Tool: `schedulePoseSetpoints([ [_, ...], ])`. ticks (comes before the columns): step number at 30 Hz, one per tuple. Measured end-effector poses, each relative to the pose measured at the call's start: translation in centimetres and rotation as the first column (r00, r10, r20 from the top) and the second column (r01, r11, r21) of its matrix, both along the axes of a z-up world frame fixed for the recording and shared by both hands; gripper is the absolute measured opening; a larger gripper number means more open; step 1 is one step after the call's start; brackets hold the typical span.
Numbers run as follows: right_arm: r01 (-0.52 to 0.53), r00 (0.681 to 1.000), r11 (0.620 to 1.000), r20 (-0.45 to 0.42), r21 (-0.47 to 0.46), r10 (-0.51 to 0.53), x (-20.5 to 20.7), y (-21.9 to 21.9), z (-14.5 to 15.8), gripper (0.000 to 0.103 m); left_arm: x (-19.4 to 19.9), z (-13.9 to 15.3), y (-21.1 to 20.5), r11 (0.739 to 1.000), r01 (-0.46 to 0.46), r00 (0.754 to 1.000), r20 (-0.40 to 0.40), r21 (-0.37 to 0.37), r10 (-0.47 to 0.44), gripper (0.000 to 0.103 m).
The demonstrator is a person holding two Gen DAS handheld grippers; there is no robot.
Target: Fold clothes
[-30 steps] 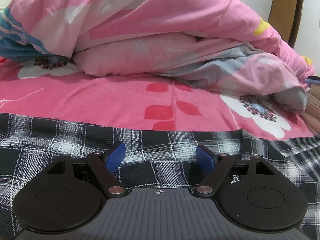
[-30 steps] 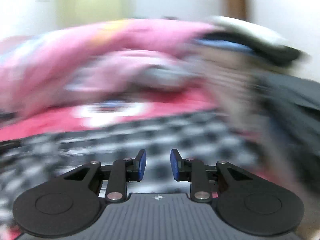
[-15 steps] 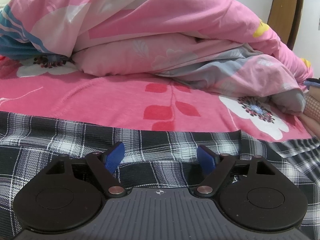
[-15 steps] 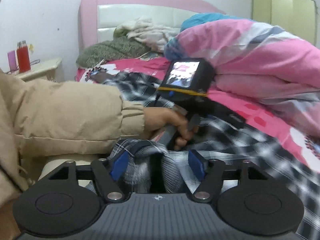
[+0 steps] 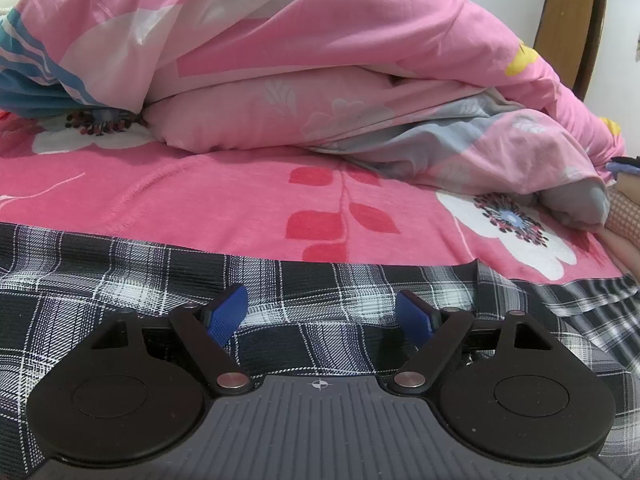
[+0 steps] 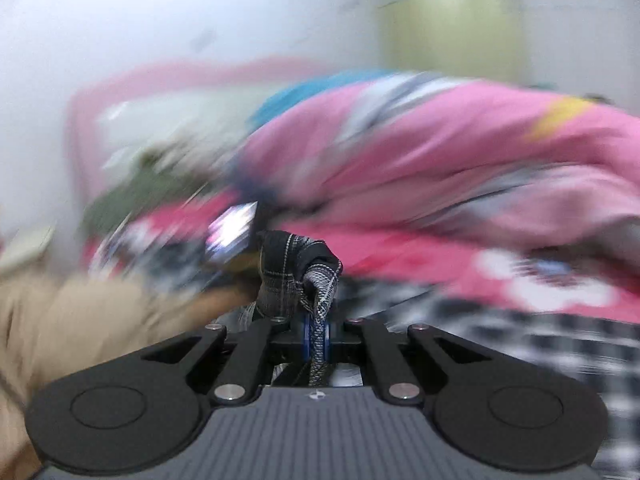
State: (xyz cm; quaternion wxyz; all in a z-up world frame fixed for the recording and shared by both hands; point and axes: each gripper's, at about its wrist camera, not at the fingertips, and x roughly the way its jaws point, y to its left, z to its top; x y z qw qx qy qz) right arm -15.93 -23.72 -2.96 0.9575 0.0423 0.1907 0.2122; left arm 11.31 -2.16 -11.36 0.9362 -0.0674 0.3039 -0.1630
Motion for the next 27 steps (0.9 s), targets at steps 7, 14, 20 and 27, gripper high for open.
schedulePoseSetpoints([
  [7,0.426,0.891,0.865,0.043,0.266,-0.452,-1.6,-12.1,0.8,0.006,0.0,0.0,-0.1,1.0,0.0,1.0,0.001,0.004,0.0,0.082],
  [14,0.725,0.683,0.643,-0.134,0.248,-0.718,-0.7,-18.4,-4.5,0.034,0.0,0.0,0.0,1.0,0.001,1.0,0.002,0.003,-0.001,0.082],
  [20,0.844,0.524,0.497,-0.112,0.201,-0.844,-0.6,-21.1,-5.4,0.043,0.0,-0.1,0.0,1.0,0.002,1.0,0.002,0.004,-0.002,0.082],
  [27,0.69,0.723,0.72,-0.078,0.073,-0.686,4.7,-18.7,-3.9,0.05,0.0,0.0,0.0,1.0,0.003,1.0,0.002,0.007,-0.003,0.082],
])
